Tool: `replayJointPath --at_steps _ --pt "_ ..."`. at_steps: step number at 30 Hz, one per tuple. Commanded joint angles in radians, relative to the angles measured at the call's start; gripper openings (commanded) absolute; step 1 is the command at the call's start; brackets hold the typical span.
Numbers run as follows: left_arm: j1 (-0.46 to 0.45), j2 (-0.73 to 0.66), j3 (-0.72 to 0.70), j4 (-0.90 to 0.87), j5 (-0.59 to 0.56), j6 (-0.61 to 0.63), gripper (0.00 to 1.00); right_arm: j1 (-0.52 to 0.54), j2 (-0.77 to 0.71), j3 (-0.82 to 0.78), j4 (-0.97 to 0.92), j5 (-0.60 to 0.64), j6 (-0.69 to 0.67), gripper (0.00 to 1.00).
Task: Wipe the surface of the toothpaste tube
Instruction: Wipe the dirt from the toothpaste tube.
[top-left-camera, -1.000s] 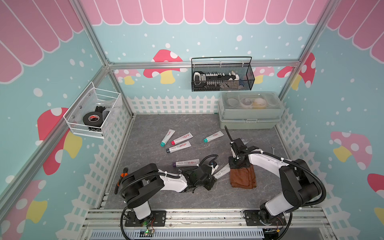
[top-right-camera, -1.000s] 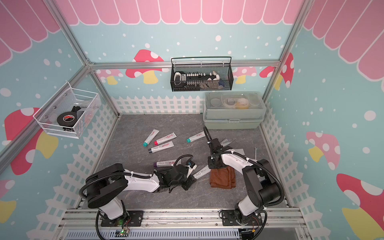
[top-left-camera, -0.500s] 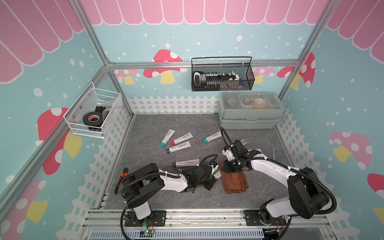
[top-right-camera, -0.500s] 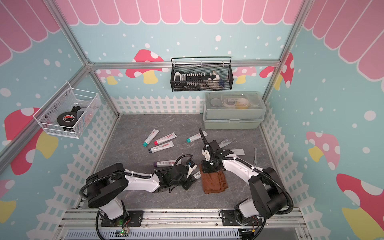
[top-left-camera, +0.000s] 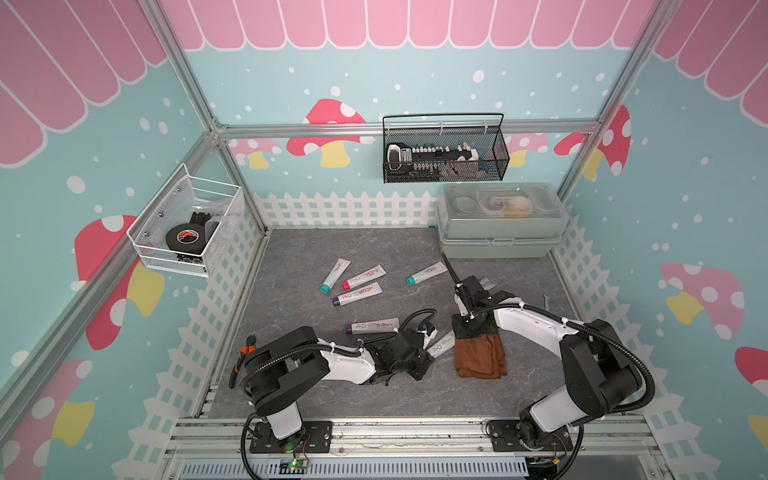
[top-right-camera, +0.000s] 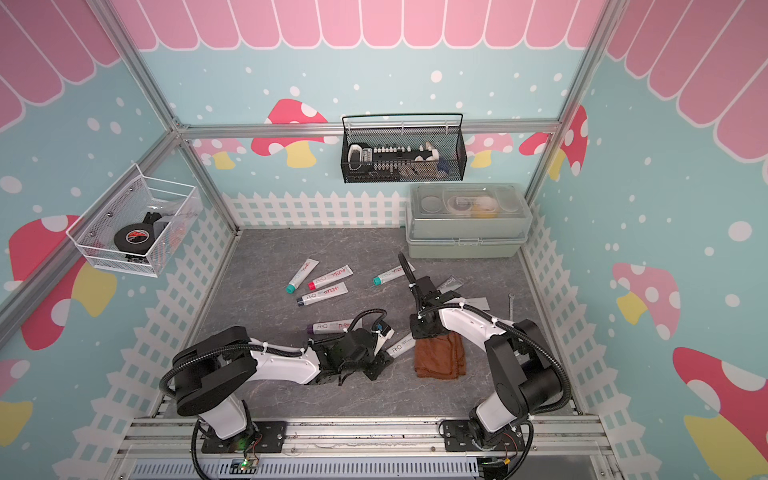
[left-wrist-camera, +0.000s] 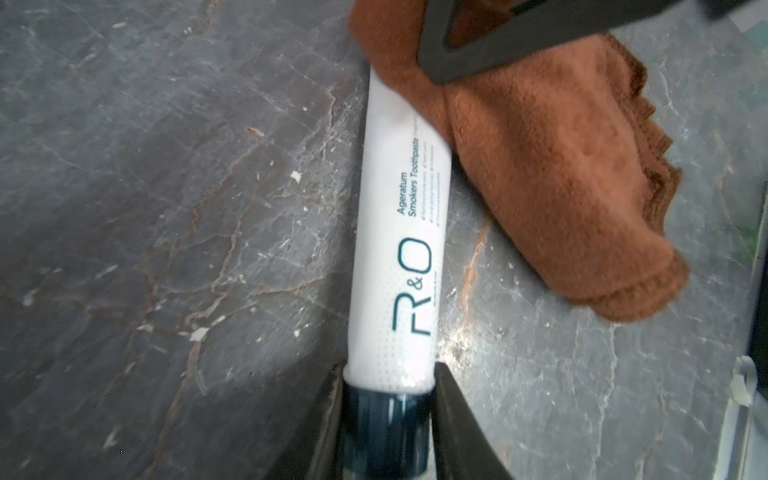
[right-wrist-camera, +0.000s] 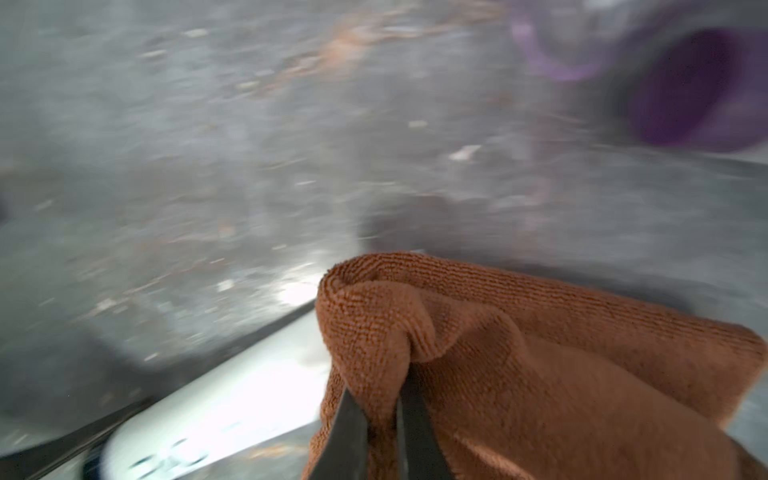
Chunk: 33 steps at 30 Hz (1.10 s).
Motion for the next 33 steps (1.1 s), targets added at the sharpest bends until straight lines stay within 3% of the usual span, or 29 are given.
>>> replayJointPath --at_steps 1,10,15,20,25,29,33 --pt "0.004 0.017 -0.003 -0.034 -0.008 -0.02 0.31 -0.033 0.023 -0.026 -0.057 0.085 -0.01 0.08" --pt "0.004 0.028 0.006 -0.037 -0.004 -0.019 0.31 0.002 -0.085 -0.035 0.046 -0.289 -0.015 0.08" --pt "0.005 0.033 0.01 -0.041 -0.003 -0.02 0.31 0.049 -0.075 -0.036 0.082 -0.376 0.009 0.08" --pt "0.005 0.03 0.01 -0.044 -0.005 -0.02 0.31 0.052 0.006 -0.021 0.013 -0.21 -0.029 0.07" --pt "0.004 0.03 0.011 -0.044 -0.006 -0.019 0.31 0.05 0.056 -0.002 -0.078 0.072 -0.044 0.06" --pt "0.005 0.028 0.008 -0.043 -0.005 -0.021 0.31 0.049 0.09 0.019 -0.11 0.189 -0.032 0.06" --pt "0.005 0.023 0.001 -0.037 -0.009 -0.021 0.31 0.033 0.085 0.023 -0.111 0.21 -0.025 0.06"
